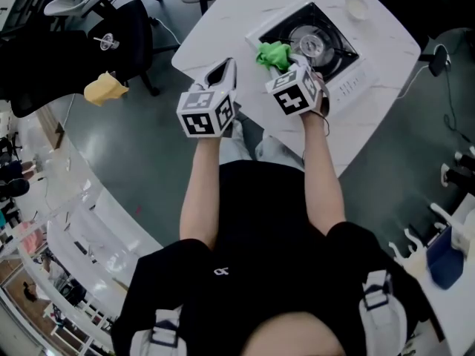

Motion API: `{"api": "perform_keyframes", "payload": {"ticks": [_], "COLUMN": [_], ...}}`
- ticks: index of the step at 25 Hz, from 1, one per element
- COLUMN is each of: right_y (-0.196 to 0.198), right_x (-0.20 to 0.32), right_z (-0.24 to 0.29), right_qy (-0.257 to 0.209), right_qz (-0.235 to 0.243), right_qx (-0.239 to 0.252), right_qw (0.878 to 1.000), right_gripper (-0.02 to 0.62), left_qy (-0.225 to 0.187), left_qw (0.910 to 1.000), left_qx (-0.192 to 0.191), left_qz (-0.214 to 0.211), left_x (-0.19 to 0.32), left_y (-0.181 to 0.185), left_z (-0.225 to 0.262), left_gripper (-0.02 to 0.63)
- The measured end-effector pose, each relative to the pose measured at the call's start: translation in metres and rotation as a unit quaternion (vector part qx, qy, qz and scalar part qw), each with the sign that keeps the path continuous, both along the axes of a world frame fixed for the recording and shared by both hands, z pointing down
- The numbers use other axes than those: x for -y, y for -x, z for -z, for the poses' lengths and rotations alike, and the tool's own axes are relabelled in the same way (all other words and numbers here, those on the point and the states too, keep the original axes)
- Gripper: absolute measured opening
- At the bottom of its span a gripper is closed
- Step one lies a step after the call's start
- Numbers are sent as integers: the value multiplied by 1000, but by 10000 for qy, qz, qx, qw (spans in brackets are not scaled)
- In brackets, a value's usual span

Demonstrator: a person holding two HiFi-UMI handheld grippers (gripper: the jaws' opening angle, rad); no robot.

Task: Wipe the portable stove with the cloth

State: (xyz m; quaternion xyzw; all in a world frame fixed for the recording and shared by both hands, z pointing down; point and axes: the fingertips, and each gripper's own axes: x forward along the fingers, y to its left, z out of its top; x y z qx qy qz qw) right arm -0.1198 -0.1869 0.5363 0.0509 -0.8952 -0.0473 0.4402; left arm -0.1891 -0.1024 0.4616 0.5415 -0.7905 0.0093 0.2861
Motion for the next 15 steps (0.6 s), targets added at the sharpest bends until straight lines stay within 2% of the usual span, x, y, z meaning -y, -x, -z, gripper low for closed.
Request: {"api": "perform_keyframes", "payload": {"ticks": [7,12,15], "right_y": [33,58,68], "right_x": [-4,-2,-7], "right_z": [5,7,7], "right_qy": [166,474,792], "right_qz": [104,166,77], "right_qx": [132,376,487], "right_qw": [9997,9980,9956], "right_gripper": [98,97,97], "left_qy": [-79,-179,-145], "left_qw": [9997,9968,9954], "left_qx": [-225,-444,-678], "left_qz": [-88,-643,-658], "left_x": [19,63,73], "left_y": [50,78,113], "left_z": [-11,-24,-39], "left_gripper": [-5,-5,-5]}}
